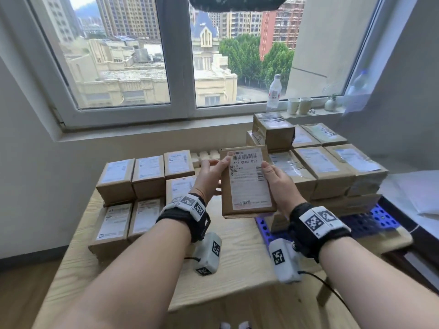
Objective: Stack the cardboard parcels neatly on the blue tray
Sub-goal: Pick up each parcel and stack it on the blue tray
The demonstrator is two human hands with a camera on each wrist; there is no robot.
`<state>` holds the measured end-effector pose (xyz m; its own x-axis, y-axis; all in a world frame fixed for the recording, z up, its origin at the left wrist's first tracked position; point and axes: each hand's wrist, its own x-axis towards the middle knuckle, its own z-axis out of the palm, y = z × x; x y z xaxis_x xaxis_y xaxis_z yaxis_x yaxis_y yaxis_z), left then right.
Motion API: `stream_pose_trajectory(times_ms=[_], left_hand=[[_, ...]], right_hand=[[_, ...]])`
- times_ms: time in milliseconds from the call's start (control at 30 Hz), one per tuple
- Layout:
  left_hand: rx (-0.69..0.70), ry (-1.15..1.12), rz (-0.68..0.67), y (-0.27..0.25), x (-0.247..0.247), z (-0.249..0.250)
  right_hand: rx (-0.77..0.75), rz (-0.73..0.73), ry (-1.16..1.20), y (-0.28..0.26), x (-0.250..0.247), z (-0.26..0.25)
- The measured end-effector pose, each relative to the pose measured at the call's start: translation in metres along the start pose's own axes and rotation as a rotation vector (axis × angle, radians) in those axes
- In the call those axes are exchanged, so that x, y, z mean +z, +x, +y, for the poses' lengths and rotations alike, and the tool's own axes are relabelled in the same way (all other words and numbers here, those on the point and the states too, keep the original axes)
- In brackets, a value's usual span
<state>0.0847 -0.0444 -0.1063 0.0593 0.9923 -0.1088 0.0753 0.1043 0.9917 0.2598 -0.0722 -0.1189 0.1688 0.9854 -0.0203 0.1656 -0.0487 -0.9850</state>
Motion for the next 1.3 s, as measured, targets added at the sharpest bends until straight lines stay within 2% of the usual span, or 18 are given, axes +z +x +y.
stream_pose_trajectory(times_ms=[200, 500, 700, 933, 1167, 1300], left_hand=[[0.013, 0.016, -0.078, 0.005, 0.077, 0.014], [0.034, 0.006, -0.084, 0.04, 0.167, 0.033], [0.085, -0.06, -0.016, 0.083, 0.2, 0.06], [0.076, -0.074, -0.082, 0.146, 0.231, 0.081], [0.133, 0.079, -0.073, 0.222, 0.246, 0.122], [0.172, 0.234, -0.052, 0.263, 0.247, 0.126]], right_hand=[[0.014, 0.03, 0.032, 0.025, -0.076, 0.004], [-0.04, 0.026, -0.039, 0.063, -0.166, 0.003], [-0.066, 0.038, -0.009, 0.101, -0.195, -0.006], [-0.061, 0.062, 0.072, 0.158, -0.218, -0.026], [-0.066, 0.069, 0.063, 0.25, -0.238, -0.047], [-0.015, 0.098, 0.067, 0.292, -0.24, -0.046]])
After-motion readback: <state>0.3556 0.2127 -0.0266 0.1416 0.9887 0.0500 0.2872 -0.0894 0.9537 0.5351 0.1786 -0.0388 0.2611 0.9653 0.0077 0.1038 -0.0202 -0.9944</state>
